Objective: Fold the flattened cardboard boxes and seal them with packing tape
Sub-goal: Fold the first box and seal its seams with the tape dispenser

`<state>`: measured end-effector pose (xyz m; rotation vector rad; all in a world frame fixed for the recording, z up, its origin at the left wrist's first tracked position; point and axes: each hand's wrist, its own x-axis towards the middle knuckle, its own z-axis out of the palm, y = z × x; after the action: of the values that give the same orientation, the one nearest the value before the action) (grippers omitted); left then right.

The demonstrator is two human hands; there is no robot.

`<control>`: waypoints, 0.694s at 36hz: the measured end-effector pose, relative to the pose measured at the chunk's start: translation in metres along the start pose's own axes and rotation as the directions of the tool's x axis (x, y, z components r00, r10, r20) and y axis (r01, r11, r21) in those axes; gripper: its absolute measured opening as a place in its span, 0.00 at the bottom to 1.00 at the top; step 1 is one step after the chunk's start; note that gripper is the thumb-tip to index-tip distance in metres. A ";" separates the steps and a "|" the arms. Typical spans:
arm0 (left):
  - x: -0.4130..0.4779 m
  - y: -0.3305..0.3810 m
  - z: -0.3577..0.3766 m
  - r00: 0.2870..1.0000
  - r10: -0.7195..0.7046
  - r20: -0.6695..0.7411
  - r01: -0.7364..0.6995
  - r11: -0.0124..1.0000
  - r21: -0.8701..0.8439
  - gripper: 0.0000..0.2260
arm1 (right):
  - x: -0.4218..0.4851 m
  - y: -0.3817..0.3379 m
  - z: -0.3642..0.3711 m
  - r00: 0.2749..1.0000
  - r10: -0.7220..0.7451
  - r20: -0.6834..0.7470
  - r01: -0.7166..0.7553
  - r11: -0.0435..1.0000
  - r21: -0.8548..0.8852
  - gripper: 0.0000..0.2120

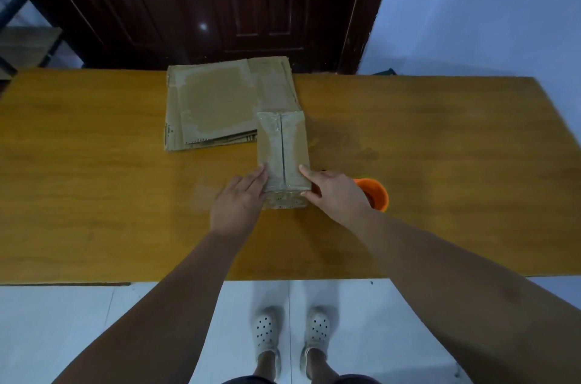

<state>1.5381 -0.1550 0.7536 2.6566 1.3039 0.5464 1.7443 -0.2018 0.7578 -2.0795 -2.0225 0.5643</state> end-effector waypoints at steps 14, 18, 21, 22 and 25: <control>0.005 -0.002 -0.008 0.997 -0.035 0.075 0.041 0.996 -0.075 0.29 | 0.000 -0.005 -0.012 0.995 -0.099 -0.017 0.097 0.990 -0.101 0.35; 0.009 0.006 0.000 0.985 -0.158 0.073 0.165 0.979 -0.116 0.20 | 0.003 -0.007 -0.009 0.992 -0.112 -0.062 0.101 0.983 -0.154 0.30; 0.007 0.008 0.003 0.976 -0.184 0.117 0.190 0.981 -0.045 0.23 | 0.003 -0.008 -0.008 0.992 -0.112 -0.050 0.101 0.977 -0.188 0.30; 0.007 0.008 0.003 0.975 -0.184 0.123 0.189 0.982 -0.030 0.23 | 0.003 -0.009 -0.008 0.992 -0.119 -0.044 0.108 0.974 -0.199 0.31; 0.008 0.008 0.001 0.981 -0.154 0.116 0.154 0.988 0.010 0.23 | 0.004 -0.007 -0.010 0.991 -0.132 -0.019 0.124 0.965 -0.233 0.31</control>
<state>1.5489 -0.1542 0.7568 2.5166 1.4587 0.3644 1.7414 -0.1961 0.7690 -2.0423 -2.2777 0.2798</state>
